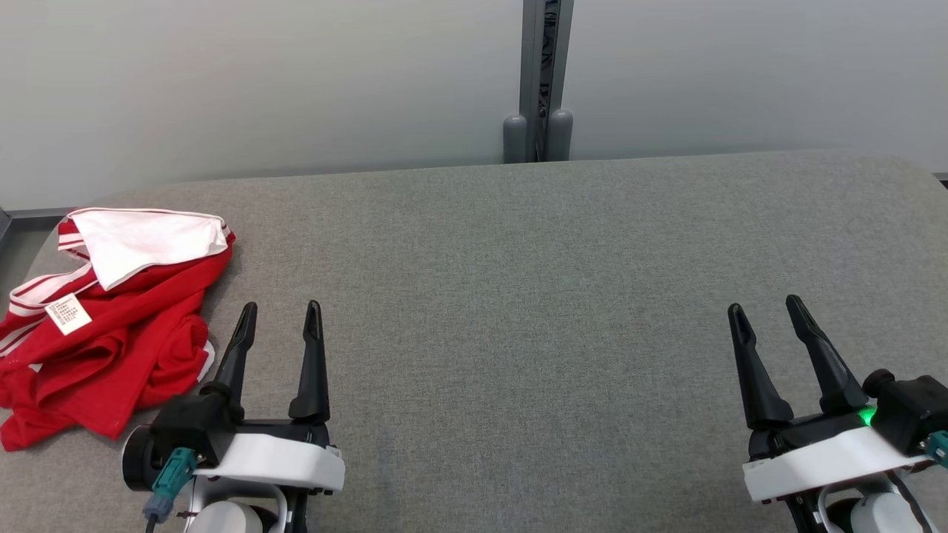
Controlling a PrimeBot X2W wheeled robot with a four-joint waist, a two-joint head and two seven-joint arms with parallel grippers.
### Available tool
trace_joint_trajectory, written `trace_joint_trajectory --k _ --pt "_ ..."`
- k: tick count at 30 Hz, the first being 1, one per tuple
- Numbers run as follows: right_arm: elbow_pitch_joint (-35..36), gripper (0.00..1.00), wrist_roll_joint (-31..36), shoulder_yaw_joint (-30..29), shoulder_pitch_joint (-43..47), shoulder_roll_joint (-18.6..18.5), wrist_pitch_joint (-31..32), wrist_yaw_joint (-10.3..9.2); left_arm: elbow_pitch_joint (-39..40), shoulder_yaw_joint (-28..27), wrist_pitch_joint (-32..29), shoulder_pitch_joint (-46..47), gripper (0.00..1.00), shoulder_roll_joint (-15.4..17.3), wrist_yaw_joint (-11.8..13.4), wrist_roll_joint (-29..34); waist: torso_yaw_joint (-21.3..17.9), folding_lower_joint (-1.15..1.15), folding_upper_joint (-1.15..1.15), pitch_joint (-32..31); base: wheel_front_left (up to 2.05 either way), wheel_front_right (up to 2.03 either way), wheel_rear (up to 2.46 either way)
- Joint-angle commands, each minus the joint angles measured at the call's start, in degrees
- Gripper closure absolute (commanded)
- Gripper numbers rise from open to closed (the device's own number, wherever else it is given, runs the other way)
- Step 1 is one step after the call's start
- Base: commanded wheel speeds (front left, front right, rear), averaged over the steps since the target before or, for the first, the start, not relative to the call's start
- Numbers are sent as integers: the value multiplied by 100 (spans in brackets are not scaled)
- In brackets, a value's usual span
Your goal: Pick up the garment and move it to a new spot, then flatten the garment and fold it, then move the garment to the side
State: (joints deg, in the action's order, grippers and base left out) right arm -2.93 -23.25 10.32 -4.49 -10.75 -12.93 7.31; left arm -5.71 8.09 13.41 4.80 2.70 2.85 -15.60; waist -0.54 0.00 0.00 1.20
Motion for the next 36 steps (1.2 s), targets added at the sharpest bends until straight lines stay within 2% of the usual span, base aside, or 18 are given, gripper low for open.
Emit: trace_joint_trajectory --k 1,17,36 --pt "42 0 132 42 -97 -43 -59 29 66 -13 47 -67 0 26 44 133 0 0 0 4 0 0 0" --pt "129 0 711 206 -99 -88 -250 31 201 -1 186 -141 0 30 118 723 -21 0 0 16 0 0 0" --pt "92 0 638 189 -58 -93 -239 31 125 -4 184 -147 0 29 108 632 -9 0 0 -27 0 0 0"
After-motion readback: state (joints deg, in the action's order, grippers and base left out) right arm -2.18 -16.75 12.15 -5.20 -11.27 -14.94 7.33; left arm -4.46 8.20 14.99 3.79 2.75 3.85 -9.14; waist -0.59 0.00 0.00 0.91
